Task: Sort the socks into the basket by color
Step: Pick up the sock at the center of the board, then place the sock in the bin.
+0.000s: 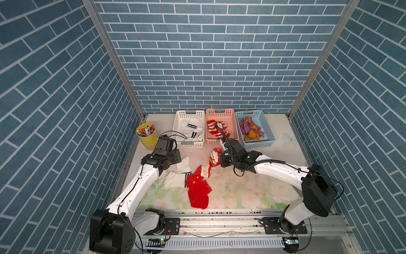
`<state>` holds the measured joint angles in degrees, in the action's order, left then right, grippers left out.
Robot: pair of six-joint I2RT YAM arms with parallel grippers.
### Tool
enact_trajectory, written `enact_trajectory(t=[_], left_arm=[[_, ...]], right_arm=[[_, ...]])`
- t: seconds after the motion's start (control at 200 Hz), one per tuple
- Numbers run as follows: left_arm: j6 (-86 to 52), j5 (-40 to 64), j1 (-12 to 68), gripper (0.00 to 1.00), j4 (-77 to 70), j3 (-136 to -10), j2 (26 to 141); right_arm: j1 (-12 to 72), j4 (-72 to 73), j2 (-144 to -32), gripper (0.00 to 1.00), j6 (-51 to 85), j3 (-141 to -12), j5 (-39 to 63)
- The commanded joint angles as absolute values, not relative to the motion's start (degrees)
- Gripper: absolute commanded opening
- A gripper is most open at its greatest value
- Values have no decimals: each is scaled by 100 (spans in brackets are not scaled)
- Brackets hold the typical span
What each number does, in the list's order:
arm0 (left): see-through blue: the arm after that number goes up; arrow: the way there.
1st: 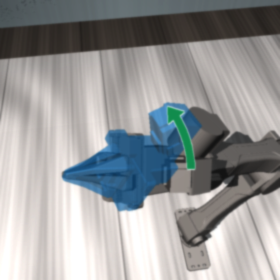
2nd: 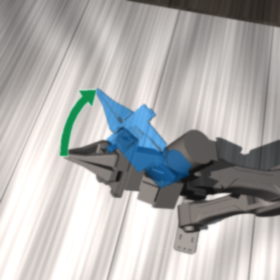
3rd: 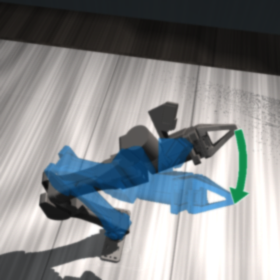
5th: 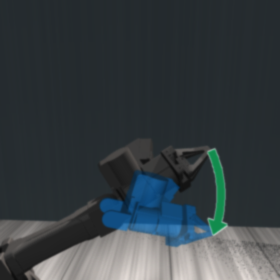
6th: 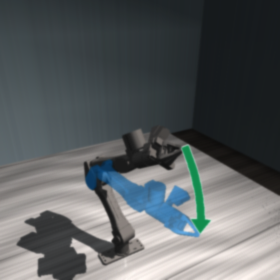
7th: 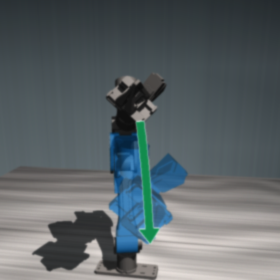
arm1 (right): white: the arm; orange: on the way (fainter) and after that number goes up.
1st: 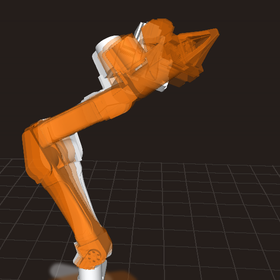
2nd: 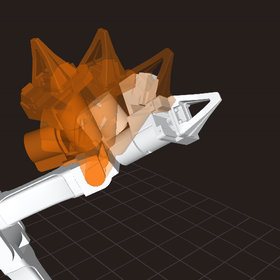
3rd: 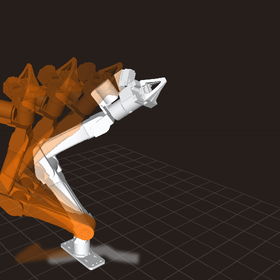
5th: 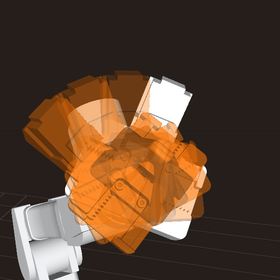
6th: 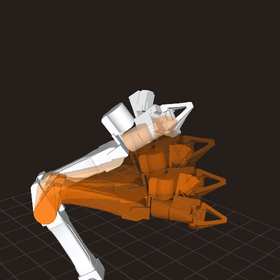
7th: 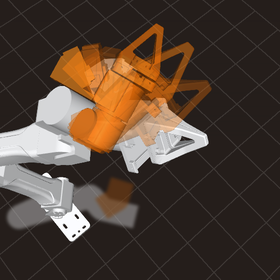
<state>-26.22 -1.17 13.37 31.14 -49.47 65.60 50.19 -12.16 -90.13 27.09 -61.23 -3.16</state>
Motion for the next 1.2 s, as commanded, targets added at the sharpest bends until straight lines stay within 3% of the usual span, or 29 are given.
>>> enact_trajectory(t=[0.0, 0.345, 0.66, 1.195], left_arm=[[-2638, -97, 1318, 56, 3093, -4872, 6599], [-2610, -8, 1327, 56, 3039, -4869, 6664], [-2552, 42, 1386, 56, 3091, -4923, 6719], [-2574, 92, 1951, 56, 3049, -4827, 6741]], right_arm=[[5013, -1490, -8753, 0, 2532, -6345, -550], [4919, -1946, -8180, 0, 2151, -6797, -725], [4588, -2112, -8317, 0, 1812, -7426, -724], [3525, -2471, -10290, 0, 1233, -9690, -324]])
